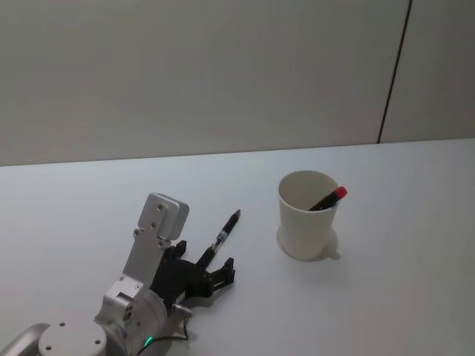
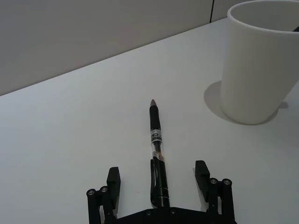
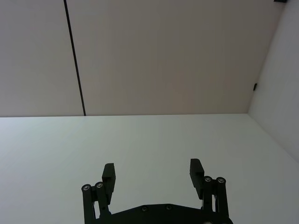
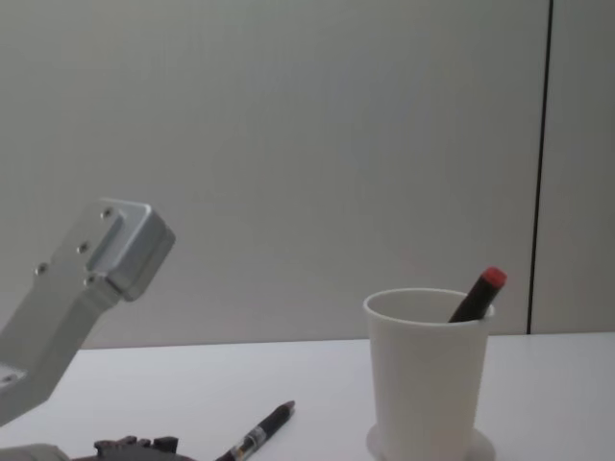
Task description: Place the pen into the pen holder.
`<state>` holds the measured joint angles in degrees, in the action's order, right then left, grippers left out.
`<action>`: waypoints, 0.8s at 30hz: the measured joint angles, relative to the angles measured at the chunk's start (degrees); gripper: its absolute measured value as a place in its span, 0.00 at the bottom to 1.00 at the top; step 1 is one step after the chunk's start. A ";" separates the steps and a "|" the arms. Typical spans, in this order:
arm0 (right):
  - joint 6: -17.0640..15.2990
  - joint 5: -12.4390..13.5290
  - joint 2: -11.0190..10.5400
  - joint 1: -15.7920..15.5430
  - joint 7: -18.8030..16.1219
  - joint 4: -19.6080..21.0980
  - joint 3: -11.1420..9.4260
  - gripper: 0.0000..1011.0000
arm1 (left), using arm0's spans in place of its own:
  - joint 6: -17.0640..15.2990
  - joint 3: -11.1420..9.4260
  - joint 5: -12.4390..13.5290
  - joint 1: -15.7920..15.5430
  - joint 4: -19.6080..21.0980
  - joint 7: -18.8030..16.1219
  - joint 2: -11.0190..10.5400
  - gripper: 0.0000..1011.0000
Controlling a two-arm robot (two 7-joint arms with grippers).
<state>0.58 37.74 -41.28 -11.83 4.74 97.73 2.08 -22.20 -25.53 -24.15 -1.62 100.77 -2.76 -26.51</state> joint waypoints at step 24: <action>-0.01 0.01 -0.03 -0.04 0.02 0.00 -0.01 0.99 | -0.90 -0.04 2.84 -0.14 -0.12 1.87 0.15 0.83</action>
<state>0.57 37.75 -41.30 -11.87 4.75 97.73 2.07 -23.09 -25.57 -21.31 -1.76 100.65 -0.89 -26.36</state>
